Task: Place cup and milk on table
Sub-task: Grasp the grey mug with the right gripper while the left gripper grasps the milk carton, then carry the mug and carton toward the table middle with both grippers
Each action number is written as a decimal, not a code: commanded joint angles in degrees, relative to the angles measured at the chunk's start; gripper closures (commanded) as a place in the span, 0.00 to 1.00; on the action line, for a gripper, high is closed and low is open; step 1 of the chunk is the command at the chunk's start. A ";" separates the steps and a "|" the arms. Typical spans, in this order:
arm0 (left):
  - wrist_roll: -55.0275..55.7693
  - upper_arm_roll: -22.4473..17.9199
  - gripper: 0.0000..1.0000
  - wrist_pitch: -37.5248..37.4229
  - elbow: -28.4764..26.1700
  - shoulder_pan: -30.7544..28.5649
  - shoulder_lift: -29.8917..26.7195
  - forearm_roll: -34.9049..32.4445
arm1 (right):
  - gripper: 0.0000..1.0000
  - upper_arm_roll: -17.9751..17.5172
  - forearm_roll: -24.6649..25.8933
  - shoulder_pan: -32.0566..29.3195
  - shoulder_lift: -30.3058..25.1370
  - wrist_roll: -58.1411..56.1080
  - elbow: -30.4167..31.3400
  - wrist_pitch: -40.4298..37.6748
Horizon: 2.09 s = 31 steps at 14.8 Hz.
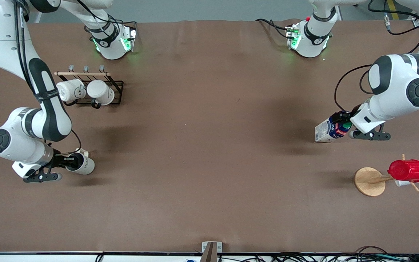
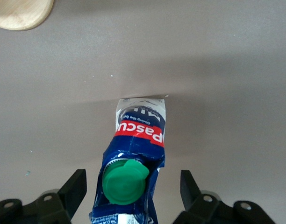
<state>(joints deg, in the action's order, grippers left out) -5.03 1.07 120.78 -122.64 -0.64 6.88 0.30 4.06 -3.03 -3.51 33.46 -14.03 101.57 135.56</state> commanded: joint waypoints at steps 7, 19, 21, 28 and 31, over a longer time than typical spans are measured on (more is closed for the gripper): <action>0.29 -0.28 0.75 0.60 -0.41 -0.59 -1.07 0.93 | 1.00 -0.55 -0.57 1.74 -4.98 4.53 -3.48 -10.37; 1.87 8.67 0.84 0.24 3.64 0.38 -4.42 0.93 | 1.00 -17.94 10.68 23.88 -3.52 53.46 -13.13 -19.37; 3.44 12.10 0.84 0.24 3.81 0.29 -4.07 1.11 | 1.00 -18.39 11.21 28.01 1.24 58.22 -16.66 -17.97; 16.18 24.75 0.83 0.33 10.75 0.47 3.48 8.74 | 0.97 -18.39 12.88 32.34 5.21 62.81 -15.18 -8.20; 20.49 29.50 0.83 0.33 15.31 0.91 9.36 9.37 | 0.95 -18.30 13.84 32.77 5.21 62.90 -11.94 -6.02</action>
<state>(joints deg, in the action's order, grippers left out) 13.07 28.07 121.42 -112.36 0.20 10.99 8.87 -14.04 8.44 29.00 39.00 47.07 87.43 127.80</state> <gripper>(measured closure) 0.824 0.956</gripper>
